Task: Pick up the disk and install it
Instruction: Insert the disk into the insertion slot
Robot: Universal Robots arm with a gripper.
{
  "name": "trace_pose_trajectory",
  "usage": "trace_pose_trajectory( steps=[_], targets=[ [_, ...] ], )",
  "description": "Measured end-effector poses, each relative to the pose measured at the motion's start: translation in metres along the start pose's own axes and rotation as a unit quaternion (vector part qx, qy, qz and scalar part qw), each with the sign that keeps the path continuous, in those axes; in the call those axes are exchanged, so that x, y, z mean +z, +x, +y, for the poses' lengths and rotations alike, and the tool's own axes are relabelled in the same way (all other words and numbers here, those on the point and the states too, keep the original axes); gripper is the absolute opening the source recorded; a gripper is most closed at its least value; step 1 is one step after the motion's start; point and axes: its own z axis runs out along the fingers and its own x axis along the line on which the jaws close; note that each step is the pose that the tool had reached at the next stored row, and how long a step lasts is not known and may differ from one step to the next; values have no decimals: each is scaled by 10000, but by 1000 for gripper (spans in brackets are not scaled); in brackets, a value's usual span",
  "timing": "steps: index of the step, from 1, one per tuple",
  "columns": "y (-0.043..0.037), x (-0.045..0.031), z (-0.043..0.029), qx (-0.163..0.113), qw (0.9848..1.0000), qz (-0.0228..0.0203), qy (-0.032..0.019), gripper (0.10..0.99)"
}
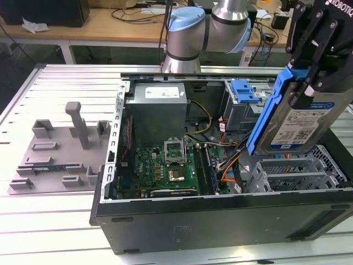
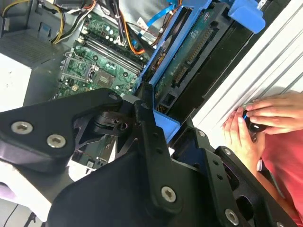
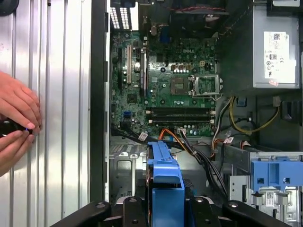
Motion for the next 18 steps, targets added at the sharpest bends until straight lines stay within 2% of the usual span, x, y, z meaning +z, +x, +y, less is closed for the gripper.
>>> trace_pose_trajectory(
  steps=[3, 9, 13, 18],
  targets=[
    [21, 7, -52, 15, 10000, 0, 1, 369],
    [31, 12, -210, 31, 10000, -1, 1, 369],
    [36, 21, -250, 30, 10000, -1, 1, 369],
    [51, 29, -252, 29, 10000, 0, 8, 369]
  ],
)
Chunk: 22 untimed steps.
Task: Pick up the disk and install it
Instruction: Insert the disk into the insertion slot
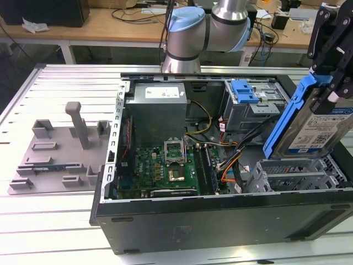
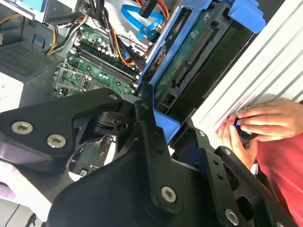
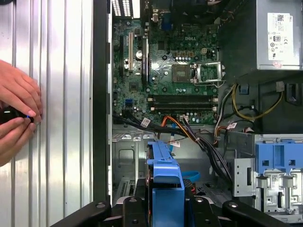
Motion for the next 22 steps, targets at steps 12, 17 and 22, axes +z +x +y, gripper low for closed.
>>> trace_pose_trajectory(
  steps=[12, 17, 22],
  targets=[
    [5, 18, -1, -36, 10000, 1, 2, 369],
    [18, 27, -1, -41, 10000, 1, 2, 369],
    [41, 37, -1, -42, 10000, 2, 2, 369]
  ],
)
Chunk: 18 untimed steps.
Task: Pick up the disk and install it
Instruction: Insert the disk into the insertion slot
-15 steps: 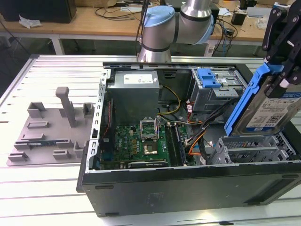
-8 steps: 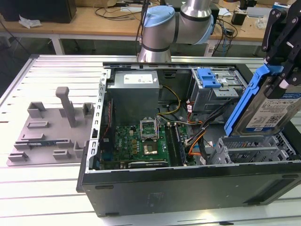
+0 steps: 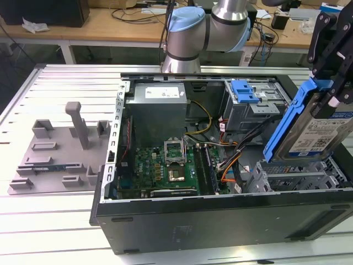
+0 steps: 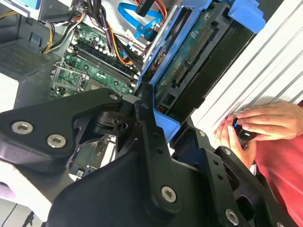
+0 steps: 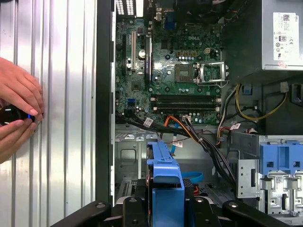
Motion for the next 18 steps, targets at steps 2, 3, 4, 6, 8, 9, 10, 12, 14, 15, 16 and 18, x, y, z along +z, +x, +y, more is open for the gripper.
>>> trace_pose_trajectory(
  steps=[2, 3, 4, 6, 8, 9, 10, 12, 14, 15, 16, 18],
  targets=[
    [3, 10, -1, -3, 10000, -1, 0, 369],
    [6, 15, -1, -4, 10000, 0, 0, 369],
    [8, 18, -1, -5, 10000, 0, 0, 369],
    [16, 27, -3, -6, 10000, 0, 0, 369],
    [19, 36, -6, -8, 10000, -1, 0, 369],
    [21, 39, -7, -9, 10000, 0, 0, 369],
    [22, 43, -8, -9, 10000, 0, 0, 369],
    [25, 52, -10, -10, 10000, 0, 0, 369],
    [29, 61, -11, -11, 10000, 0, 0, 369],
    [31, 65, -11, -11, 10000, 0, 0, 369],
    [32, 70, -11, -12, 10000, 0, 0, 369],
    [34, 80, -13, -13, 10000, 0, 0, 369]
  ],
)
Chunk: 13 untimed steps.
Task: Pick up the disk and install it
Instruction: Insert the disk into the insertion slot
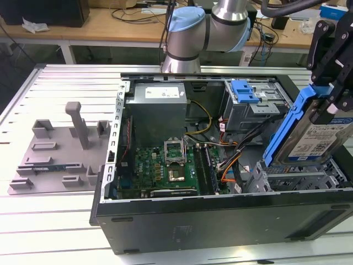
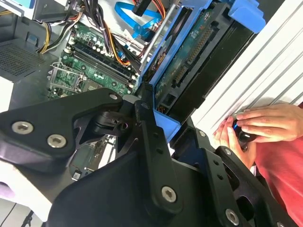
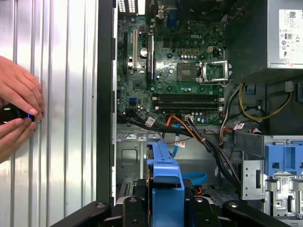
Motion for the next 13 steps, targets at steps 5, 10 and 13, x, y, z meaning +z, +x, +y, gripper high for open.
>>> trace_pose_trajectory(
  steps=[5, 10, 13],
  targets=[
    [3, 28, -9, -2, 10000, 0, 0, 369],
    [13, 57, -15, -3, 10000, -1, 0, 369],
    [22, 81, -17, -3, 10000, 0, 0, 369]
  ],
)
